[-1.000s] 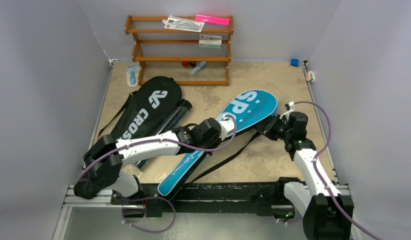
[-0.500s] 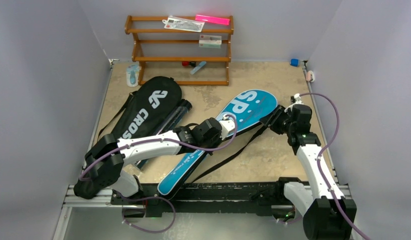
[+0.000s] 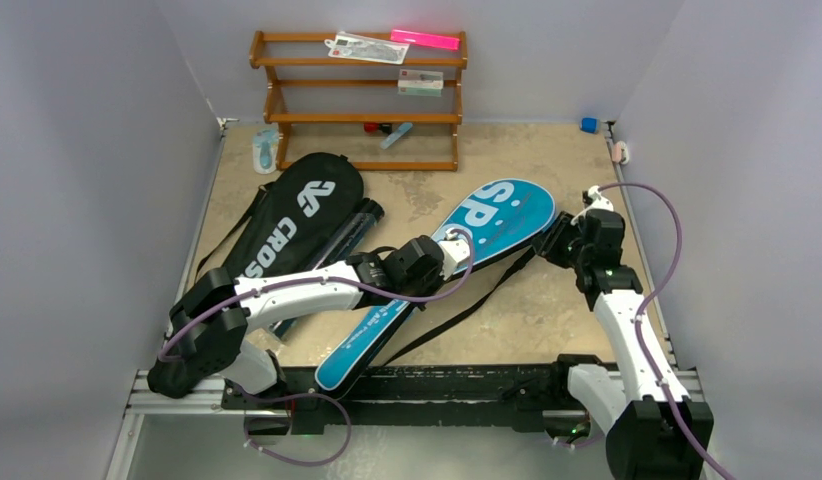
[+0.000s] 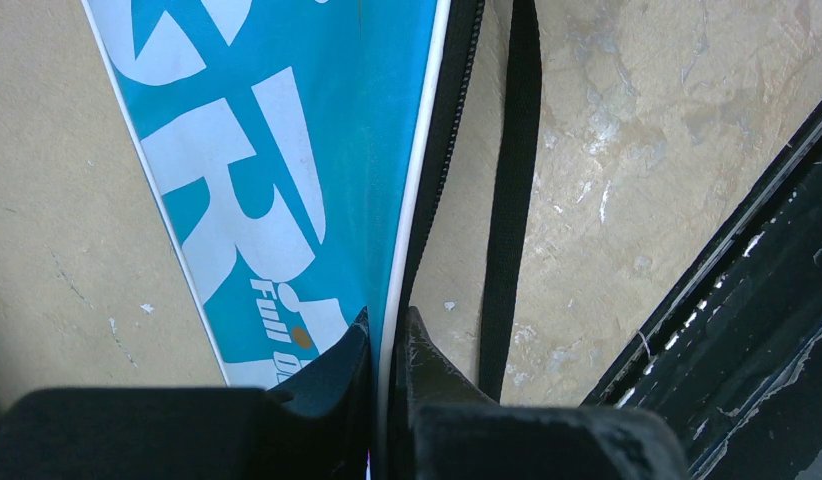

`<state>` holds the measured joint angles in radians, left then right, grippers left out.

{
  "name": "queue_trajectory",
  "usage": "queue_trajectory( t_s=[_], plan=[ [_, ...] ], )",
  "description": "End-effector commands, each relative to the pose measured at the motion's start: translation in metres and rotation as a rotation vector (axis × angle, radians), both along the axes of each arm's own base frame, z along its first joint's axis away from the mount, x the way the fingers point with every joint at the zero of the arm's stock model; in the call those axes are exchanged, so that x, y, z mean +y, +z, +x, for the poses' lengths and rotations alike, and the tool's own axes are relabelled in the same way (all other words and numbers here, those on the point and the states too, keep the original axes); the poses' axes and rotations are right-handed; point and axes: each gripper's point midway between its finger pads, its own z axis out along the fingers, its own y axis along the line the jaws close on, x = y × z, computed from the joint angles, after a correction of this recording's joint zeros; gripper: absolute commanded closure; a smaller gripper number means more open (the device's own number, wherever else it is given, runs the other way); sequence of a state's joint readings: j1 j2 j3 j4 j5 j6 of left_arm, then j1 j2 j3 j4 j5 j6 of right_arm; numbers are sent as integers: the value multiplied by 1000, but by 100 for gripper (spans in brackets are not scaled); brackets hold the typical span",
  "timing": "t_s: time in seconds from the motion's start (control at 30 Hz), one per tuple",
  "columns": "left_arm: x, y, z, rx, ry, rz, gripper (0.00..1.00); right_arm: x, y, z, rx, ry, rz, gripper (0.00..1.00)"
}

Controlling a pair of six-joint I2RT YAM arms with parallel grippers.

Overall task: Pack up the badminton gear
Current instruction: Zip the racket bag at the center of the board.

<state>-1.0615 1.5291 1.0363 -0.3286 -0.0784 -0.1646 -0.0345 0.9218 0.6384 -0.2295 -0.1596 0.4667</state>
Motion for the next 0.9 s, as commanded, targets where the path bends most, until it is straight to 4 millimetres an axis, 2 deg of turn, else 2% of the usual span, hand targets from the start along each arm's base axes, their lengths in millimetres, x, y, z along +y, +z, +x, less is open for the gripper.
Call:
queue_trajectory(
  t_s=[0.0, 0.17, 0.4, 0.57, 0.87],
  plan=[
    [-18, 47, 11, -72, 6, -130, 100, -4, 17, 13, -86, 35, -68, 61],
    [-18, 49, 12, -77, 7, -133, 100, -9, 14, 17, -74, 22, -117, 60],
    [-7, 54, 19, -88, 52, -124, 100, 25, 12, 18, -113, 52, -274, 60],
    [1, 64, 20, -86, 33, -134, 100, 23, 8, 26, -130, 25, -295, 61],
    [-3, 75, 14, -87, -16, -160, 100, 19, 32, 34, -182, 1, -330, 55]
  ],
)
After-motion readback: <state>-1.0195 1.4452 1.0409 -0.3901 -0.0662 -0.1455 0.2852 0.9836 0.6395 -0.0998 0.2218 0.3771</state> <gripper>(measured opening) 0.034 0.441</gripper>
